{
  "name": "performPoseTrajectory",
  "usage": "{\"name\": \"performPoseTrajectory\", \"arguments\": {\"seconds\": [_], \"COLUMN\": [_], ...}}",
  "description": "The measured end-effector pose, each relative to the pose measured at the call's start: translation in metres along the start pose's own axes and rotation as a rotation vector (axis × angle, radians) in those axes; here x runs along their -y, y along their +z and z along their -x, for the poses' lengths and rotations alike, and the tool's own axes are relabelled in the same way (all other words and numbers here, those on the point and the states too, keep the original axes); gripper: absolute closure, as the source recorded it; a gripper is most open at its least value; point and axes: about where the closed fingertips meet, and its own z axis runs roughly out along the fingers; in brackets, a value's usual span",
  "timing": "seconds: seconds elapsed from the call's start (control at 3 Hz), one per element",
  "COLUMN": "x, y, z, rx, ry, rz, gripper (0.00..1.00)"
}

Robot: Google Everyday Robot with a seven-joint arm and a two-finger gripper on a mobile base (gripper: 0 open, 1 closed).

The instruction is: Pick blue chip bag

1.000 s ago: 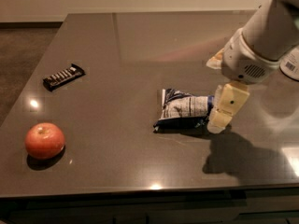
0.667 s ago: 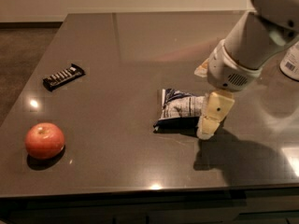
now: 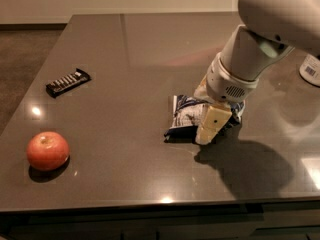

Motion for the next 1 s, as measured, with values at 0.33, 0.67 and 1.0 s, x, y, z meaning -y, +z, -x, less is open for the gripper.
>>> {"name": "performPoseTrajectory", "arguments": {"seconds": [0.33, 0.67, 1.0], "x": [0.004, 0.009, 0.014], "y": [-0.001, -0.018, -0.040], "z": [0.002, 0.005, 0.010], "rx": [-0.002, 0.018, 0.065], "ry": [-0.004, -0.013, -0.025], "rz": [0.006, 0.005, -0.002], "gripper": [0.48, 0.79, 0.99]}}
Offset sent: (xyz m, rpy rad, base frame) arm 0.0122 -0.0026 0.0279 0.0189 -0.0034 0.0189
